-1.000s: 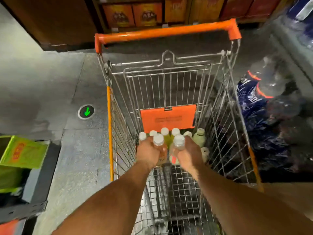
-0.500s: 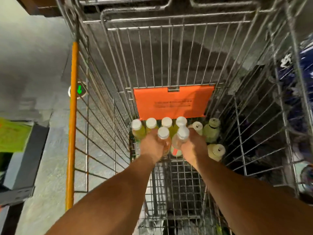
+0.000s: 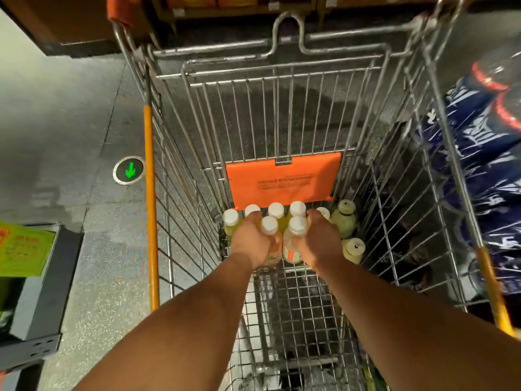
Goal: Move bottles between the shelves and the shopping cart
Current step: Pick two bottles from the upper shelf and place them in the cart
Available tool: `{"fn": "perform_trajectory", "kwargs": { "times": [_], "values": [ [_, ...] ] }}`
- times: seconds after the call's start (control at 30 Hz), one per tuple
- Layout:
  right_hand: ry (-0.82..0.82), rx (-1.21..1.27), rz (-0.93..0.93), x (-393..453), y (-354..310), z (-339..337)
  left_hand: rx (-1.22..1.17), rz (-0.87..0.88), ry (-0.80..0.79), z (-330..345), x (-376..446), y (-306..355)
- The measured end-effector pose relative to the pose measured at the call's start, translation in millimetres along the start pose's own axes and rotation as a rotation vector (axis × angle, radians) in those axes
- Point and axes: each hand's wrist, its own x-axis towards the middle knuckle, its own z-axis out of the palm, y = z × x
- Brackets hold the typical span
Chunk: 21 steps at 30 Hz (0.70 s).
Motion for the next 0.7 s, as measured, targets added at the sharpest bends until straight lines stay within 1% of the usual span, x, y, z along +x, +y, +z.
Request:
{"fn": "perform_trajectory", "kwargs": {
  "times": [0.17, 0.3, 0.43, 0.57, 0.63, 0.7],
  "values": [
    [0.155, 0.070, -0.010, -59.6, -35.3, -46.2, 0.093, 0.190, 0.023, -50.4, -50.7, 47.9],
    [0.259, 0.037, 0.003, -140.2, -73.9, -92.3, 0.164, 0.396, -0.013, -104.8, -118.1, 87.3],
    [0.517, 0.076, 0.034, -266.0, -112.3, -133.6, 0.205, 0.610, -0.060, -168.9, -215.2, 119.4],
    [0.700, 0.161, 0.129, -404.2, -145.3, -169.8, 0.306, 0.851, -0.043, -231.5, -338.4, 149.6],
    [0.788, 0.176, 0.146, -467.8, -156.7, -189.7, 0.321, 0.979, -0.054, -252.4, -402.2, 171.1],
    [0.897, 0.124, 0.176, -531.9, -161.4, -212.8, 0.298, 1.075, -0.085, -260.2, -465.8, 191.8]
  ]
}}
